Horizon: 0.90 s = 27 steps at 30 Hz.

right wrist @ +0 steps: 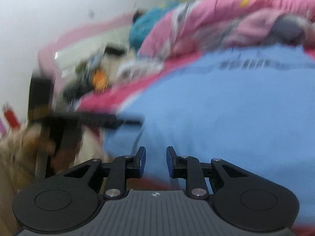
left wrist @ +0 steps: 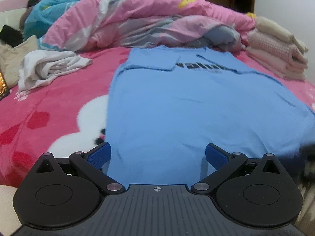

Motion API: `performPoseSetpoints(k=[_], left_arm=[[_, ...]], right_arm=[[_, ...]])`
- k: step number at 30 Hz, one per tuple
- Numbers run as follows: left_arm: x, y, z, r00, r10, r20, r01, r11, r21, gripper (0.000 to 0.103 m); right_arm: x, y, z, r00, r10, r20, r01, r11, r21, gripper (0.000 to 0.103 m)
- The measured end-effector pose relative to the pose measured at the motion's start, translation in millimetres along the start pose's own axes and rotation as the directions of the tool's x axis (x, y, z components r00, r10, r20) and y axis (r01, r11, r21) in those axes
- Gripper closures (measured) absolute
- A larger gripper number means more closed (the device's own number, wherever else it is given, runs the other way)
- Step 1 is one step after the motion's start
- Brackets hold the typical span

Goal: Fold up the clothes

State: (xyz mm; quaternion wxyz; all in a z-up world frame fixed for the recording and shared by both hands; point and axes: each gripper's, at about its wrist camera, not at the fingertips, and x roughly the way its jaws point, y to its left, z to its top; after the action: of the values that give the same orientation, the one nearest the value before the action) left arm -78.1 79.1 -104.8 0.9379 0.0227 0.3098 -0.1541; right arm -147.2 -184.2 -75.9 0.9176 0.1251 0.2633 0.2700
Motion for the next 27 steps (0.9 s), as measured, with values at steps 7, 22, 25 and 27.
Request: performPoseSetpoints(k=[7,22,25,27], left_arm=[[-5,28,0,0.999,0.045,0.020,-0.043,0.995,-0.085,0.000],[-4,64,-6,0.998,0.054,0.020,-0.048,0.979,-0.200,0.000],[-6,65,-6,0.998,0.060,0.020,-0.054,0.977,-0.204,0.000],[-7,64,-6,0.997,0.068,0.022,-0.062,0.978,-0.199,0.000]], right_arm=[[44,5,-10,0.996,0.041,-0.078,-0.041,0.999,0.005,0.079],[50,37,-9,0.993,0.049,-0.110,-0.058,0.996,-0.074,0.080],[74,38,-33,0.977,0.078,-0.201,-0.088,0.995,-0.044,0.080],[89,40,-50,0.955,0.085,-0.283,-0.095,0.995,-0.023,0.081]])
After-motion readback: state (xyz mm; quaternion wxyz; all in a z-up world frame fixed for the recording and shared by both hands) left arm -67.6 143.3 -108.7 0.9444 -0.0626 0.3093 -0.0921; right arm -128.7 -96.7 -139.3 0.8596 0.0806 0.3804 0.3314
